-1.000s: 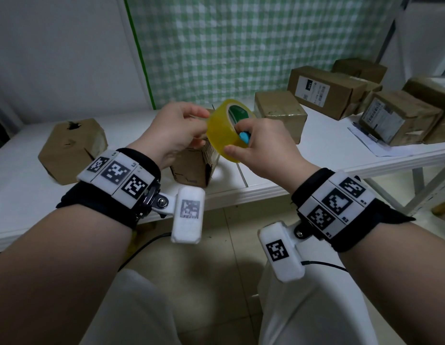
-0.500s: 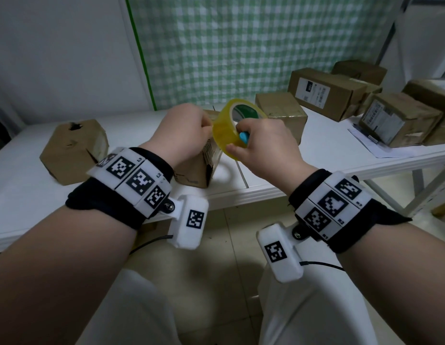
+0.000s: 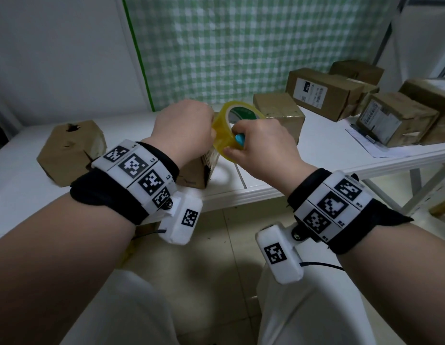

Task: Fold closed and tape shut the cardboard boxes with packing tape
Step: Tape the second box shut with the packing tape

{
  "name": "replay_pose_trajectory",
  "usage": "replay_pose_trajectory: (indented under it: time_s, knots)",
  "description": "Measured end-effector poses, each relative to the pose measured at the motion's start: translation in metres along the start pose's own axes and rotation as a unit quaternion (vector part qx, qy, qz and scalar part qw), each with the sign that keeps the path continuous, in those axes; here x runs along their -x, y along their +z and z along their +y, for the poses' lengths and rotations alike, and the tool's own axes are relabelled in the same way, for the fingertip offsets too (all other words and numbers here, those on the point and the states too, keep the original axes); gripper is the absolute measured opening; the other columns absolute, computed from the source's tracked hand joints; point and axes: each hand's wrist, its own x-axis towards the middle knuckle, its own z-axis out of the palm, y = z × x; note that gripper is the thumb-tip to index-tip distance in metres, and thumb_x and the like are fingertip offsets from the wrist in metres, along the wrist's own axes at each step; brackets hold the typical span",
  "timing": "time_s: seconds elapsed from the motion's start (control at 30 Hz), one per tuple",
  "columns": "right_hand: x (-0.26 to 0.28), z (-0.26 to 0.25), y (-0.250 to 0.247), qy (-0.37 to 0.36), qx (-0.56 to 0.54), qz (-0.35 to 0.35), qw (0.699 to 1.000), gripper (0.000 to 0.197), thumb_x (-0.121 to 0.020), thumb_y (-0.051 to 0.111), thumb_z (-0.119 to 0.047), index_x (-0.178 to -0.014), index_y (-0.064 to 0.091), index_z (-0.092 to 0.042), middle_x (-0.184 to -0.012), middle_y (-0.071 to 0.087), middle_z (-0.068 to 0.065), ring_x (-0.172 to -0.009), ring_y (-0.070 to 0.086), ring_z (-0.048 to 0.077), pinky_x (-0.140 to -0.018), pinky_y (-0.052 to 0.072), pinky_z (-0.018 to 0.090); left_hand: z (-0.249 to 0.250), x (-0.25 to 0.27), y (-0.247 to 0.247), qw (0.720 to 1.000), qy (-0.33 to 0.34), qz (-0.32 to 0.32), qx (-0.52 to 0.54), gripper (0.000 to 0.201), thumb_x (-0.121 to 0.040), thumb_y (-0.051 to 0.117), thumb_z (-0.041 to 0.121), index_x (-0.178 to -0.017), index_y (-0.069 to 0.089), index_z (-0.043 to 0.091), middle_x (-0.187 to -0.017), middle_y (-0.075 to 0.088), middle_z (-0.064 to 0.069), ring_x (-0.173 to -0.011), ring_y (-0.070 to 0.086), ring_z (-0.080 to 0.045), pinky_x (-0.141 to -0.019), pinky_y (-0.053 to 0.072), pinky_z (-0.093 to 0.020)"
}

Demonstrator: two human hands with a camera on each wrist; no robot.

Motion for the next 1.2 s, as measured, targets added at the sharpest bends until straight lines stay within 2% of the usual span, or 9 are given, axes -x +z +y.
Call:
replay_pose_trajectory:
  time_s: [0.13, 0.2, 0.3, 0.47, 0.6, 0.77, 0.97, 1.1, 1.2]
  knots:
    - [0.001, 0.001, -0.001, 0.007, -0.01, -0.013, 1.0, 0.027, -0.085, 0.063, -0.041, -0.104, 0.065, -0.022, -0.081, 0.05, -0.001, -0.084, 0.052, 0.024, -0.063, 0.032, 0.028, -0.002, -0.003, 0.0, 0.998, 0.002, 0.007, 0.059, 0.025, -0.082, 0.052, 0.022, -0.059, 0.042, 0.022, -0.06, 0.044, 0.001, -0.066, 0.048, -0.027, -0.054, 0.033, -0.031]
    - [0.002, 0.002, -0.001, 0.007, -0.015, -0.015, 1.0, 0.028, -0.085, 0.063, -0.041, -0.105, 0.065, -0.022, -0.081, 0.051, -0.001, -0.086, 0.055, 0.025, -0.063, 0.033, 0.028, -0.006, -0.005, 0.001, 0.998, -0.012, 0.004, 0.065, 0.015, -0.084, 0.052, 0.023, -0.072, 0.055, 0.015, -0.069, 0.054, -0.003, -0.071, 0.053, -0.028, -0.059, 0.042, -0.035]
    - [0.002, 0.002, 0.0, 0.007, -0.016, -0.014, 1.0, 0.03, -0.085, 0.063, -0.041, -0.108, 0.065, -0.022, -0.085, 0.054, 0.001, -0.091, 0.057, 0.027, -0.064, 0.037, 0.029, -0.012, -0.006, 0.003, 0.997, -0.019, -0.012, 0.071, 0.022, -0.085, 0.049, 0.018, -0.089, 0.069, 0.009, -0.084, 0.067, -0.011, -0.079, 0.061, -0.031, -0.071, 0.053, -0.041]
    - [0.002, 0.001, 0.001, 0.01, -0.016, -0.011, 1.0, 0.03, -0.086, 0.063, -0.041, -0.109, 0.065, -0.021, -0.086, 0.055, 0.001, -0.093, 0.058, 0.027, -0.065, 0.037, 0.028, -0.01, -0.001, 0.005, 0.994, -0.015, -0.039, 0.102, 0.021, -0.089, 0.054, 0.016, -0.092, 0.074, 0.015, -0.084, 0.068, -0.005, -0.077, 0.06, -0.023, -0.069, 0.049, -0.034]
    - [0.003, -0.001, 0.002, 0.007, -0.009, -0.009, 1.0, 0.03, -0.086, 0.063, -0.041, -0.108, 0.065, -0.021, -0.083, 0.052, 0.0, -0.092, 0.058, 0.027, -0.064, 0.036, 0.028, -0.011, -0.002, 0.008, 0.996, -0.023, -0.026, 0.079, 0.018, -0.087, 0.056, 0.015, -0.085, 0.073, 0.011, -0.084, 0.068, -0.008, -0.077, 0.062, -0.026, -0.07, 0.054, -0.039]
    - [0.003, -0.002, 0.001, -0.002, -0.005, -0.007, 1.0, 0.031, -0.086, 0.063, -0.042, -0.109, 0.065, -0.021, -0.085, 0.056, 0.001, -0.089, 0.058, 0.026, -0.063, 0.036, 0.028, -0.011, -0.004, 0.008, 0.998, -0.027, -0.025, 0.059, 0.016, -0.087, 0.057, 0.018, -0.082, 0.07, 0.01, -0.08, 0.064, -0.008, -0.076, 0.06, -0.026, -0.063, 0.048, -0.035]
    - [0.004, -0.002, 0.001, -0.014, 0.007, -0.005, 1.0, 0.025, -0.085, 0.063, -0.041, -0.099, 0.065, -0.02, -0.077, 0.049, -0.001, -0.075, 0.045, 0.021, -0.061, 0.032, 0.028, -0.012, -0.006, 0.006, 0.999, -0.011, -0.031, 0.042, 0.015, -0.088, 0.058, 0.02, -0.08, 0.067, 0.011, -0.078, 0.061, -0.006, -0.077, 0.059, -0.027, -0.064, 0.048, -0.036]
    - [0.004, -0.001, 0.0, -0.019, 0.012, -0.01, 1.0, 0.024, -0.085, 0.062, -0.04, -0.098, 0.065, -0.02, -0.077, 0.05, -0.001, -0.074, 0.043, 0.02, -0.06, 0.032, 0.028, -0.012, -0.006, 0.003, 0.998, 0.001, -0.043, 0.045, 0.017, -0.088, 0.055, 0.018, -0.079, 0.066, 0.009, -0.075, 0.06, -0.008, -0.074, 0.058, -0.027, -0.061, 0.046, -0.035]
    - [0.005, -0.001, 0.0, -0.021, 0.016, -0.014, 1.0, 0.023, -0.086, 0.062, -0.041, -0.098, 0.064, -0.021, -0.078, 0.05, -0.001, -0.074, 0.043, 0.02, -0.061, 0.031, 0.028, -0.012, -0.006, 0.003, 0.997, 0.011, -0.048, 0.053, 0.019, -0.086, 0.053, 0.014, -0.076, 0.066, 0.003, -0.074, 0.063, -0.015, -0.071, 0.058, -0.031, -0.06, 0.046, -0.036]
